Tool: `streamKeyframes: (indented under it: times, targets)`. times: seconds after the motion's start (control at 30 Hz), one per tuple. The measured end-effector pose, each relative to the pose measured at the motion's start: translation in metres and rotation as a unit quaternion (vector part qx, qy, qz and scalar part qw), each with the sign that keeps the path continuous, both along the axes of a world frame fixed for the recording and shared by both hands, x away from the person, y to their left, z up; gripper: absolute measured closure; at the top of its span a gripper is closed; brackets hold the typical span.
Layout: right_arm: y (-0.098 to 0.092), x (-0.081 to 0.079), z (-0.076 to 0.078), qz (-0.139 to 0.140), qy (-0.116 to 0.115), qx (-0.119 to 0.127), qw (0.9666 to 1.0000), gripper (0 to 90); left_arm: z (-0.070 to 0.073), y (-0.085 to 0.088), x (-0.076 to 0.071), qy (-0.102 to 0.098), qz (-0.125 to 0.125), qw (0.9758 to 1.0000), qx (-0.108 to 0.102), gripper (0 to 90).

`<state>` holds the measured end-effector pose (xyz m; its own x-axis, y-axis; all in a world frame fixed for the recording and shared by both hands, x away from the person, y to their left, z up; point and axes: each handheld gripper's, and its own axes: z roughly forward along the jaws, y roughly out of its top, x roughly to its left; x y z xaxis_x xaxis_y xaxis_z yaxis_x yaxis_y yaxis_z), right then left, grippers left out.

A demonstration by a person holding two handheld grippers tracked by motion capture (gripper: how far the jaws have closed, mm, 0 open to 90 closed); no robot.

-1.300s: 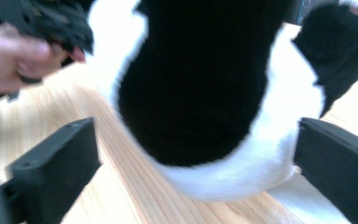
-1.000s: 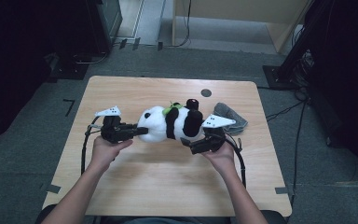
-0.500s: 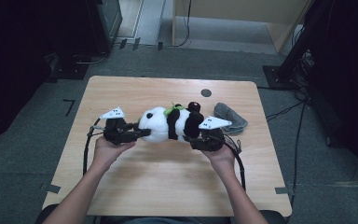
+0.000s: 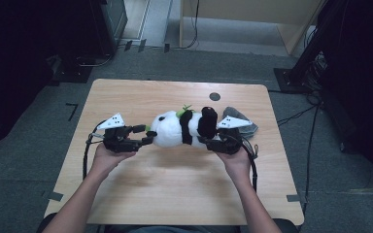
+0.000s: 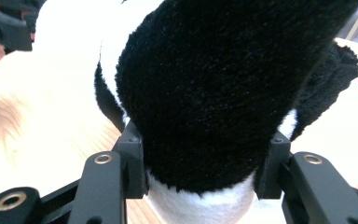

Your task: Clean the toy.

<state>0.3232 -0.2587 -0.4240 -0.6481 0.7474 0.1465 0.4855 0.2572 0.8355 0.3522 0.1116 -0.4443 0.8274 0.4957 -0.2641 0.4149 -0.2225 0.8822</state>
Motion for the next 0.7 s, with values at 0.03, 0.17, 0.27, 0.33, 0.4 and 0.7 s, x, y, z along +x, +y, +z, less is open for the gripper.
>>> streamKeyframes:
  times: [0.03, 0.17, 0.27, 0.33, 0.4, 0.7]
  targets:
    - [0.0, 0.0, 0.001, -0.001, 0.001, 0.002, 1.0, 50.7, -0.001, -0.001, -0.001, 0.001, -0.005, 1.0, 0.0, 32.3]
    - [-0.002, -0.002, 0.006, 0.002, 0.004, 0.011, 0.9999, 50.7, -0.007, -0.008, -0.005, -0.008, -0.018, 0.9994, 0.029, 27.7]
    - [-0.002, -0.002, 0.01, 0.008, 0.005, 0.015, 0.9998, 50.7, -0.01, -0.012, -0.005, -0.016, -0.008, 0.9987, 0.047, 22.9]
    - [-0.001, -0.003, 0.01, 0.014, 0.011, 0.023, 0.9996, 50.7, -0.01, -0.01, -0.006, -0.022, -0.009, 0.9991, 0.034, 20.7]
    - [0.0, -0.003, 0.01, 0.017, 0.021, 0.037, 0.9989, 50.7, -0.009, -0.009, -0.006, -0.032, -0.014, 0.9992, 0.022, 16.9]
    - [0.009, -0.004, 0.006, 0.04, 0.047, 0.058, 0.9964, 50.6, -0.013, -0.013, -0.006, -0.049, -0.022, 0.9985, 0.01, 5.5]
